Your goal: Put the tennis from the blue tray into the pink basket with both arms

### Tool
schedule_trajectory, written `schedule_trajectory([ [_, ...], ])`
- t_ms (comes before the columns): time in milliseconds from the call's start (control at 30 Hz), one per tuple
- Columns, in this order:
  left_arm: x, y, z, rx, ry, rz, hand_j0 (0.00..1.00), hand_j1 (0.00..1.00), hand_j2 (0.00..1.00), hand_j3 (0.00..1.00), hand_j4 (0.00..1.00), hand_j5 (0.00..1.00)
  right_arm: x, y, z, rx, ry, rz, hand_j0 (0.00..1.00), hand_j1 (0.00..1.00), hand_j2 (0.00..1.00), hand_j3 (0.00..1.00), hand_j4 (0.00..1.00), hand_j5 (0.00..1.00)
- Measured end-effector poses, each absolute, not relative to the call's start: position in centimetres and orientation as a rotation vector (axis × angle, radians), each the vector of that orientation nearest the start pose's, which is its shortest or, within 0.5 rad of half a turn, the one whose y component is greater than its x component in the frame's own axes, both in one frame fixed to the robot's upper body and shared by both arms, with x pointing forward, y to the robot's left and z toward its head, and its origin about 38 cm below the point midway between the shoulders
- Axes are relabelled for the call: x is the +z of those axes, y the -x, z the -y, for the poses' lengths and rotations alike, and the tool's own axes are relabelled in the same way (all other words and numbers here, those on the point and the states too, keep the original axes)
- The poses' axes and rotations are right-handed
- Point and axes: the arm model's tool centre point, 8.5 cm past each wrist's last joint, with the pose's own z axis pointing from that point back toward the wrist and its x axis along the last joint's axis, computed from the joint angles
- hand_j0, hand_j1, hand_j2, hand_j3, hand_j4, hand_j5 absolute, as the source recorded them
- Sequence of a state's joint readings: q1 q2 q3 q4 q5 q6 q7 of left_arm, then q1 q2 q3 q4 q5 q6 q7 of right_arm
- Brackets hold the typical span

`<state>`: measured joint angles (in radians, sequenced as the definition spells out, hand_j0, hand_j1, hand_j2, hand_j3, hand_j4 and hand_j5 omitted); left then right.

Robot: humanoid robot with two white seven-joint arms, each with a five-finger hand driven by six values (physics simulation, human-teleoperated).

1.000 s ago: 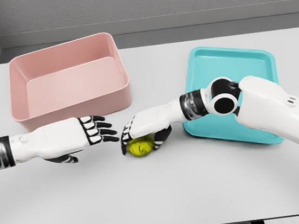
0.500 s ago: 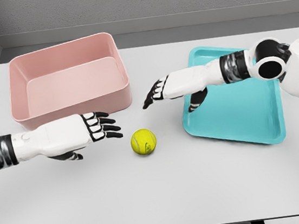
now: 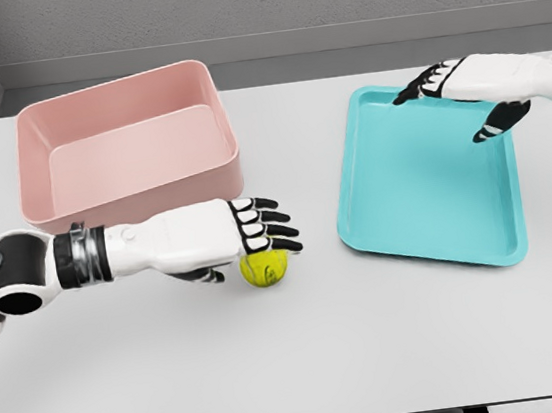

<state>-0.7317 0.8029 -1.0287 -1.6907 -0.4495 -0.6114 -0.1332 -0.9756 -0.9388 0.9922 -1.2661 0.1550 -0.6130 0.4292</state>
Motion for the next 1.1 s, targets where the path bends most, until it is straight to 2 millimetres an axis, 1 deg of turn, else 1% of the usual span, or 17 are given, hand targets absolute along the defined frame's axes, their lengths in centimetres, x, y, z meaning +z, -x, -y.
schedule_trajectory([
  [33, 19.2, -37.1, -18.1, 2.609, 0.128, -2.154, 1.0, 1.0, 1.0, 1.0, 1.0, 1.0, 24.0, -46.1, 34.4, 2.003, 0.361, 1.362, 1.0, 1.0, 1.0, 1.0, 1.0, 1.0],
  [133, 18.4, -38.2, -18.2, 2.639, 0.14, -2.17, 1.0, 1.0, 1.0, 1.0, 1.0, 1.0, 25.3, -46.5, 34.5, 1.996, 0.39, 1.386, 1.0, 1.0, 1.0, 1.0, 1.0, 1.0],
  [333, 16.5, -39.9, -18.0, 2.695, 0.154, -2.19, 1.0, 1.0, 1.0, 1.0, 1.0, 1.0, 27.2, -46.8, 34.9, 1.962, 0.439, 1.436, 1.0, 1.0, 1.0, 1.0, 1.0, 1.0],
  [367, 16.2, -40.1, -18.0, 2.707, 0.151, -2.187, 1.0, 1.0, 1.0, 1.0, 1.0, 1.0, 27.2, -46.8, 35.0, 1.957, 0.442, 1.44, 1.0, 1.0, 1.0, 1.0, 1.0, 1.0],
  [567, 14.3, -39.6, -17.1, 2.75, 0.084, -2.15, 1.0, 1.0, 1.0, 1.0, 1.0, 1.0, 28.6, -47.0, 35.5, 1.924, 0.48, 1.479, 1.0, 1.0, 1.0, 1.0, 1.0, 1.0],
  [600, 14.2, -39.5, -16.9, 2.751, 0.074, -2.147, 1.0, 1.0, 1.0, 1.0, 1.0, 1.0, 28.7, -47.0, 35.6, 1.922, 0.481, 1.48, 1.0, 1.0, 1.0, 1.0, 1.0, 1.0],
  [633, 14.0, -39.4, -16.8, 2.753, 0.066, -2.145, 1.0, 1.0, 1.0, 1.0, 1.0, 1.0, 28.2, -46.9, 35.6, 1.92, 0.473, 1.474, 1.0, 1.0, 1.0, 1.0, 1.0, 1.0],
  [1100, 13.7, -39.1, -16.7, 2.754, 0.047, -2.144, 1.0, 1.0, 1.0, 1.0, 1.0, 1.0, 28.2, -46.9, 35.7, 1.919, 0.472, 1.473, 1.0, 1.0, 1.0, 1.0, 1.0, 1.0],
])
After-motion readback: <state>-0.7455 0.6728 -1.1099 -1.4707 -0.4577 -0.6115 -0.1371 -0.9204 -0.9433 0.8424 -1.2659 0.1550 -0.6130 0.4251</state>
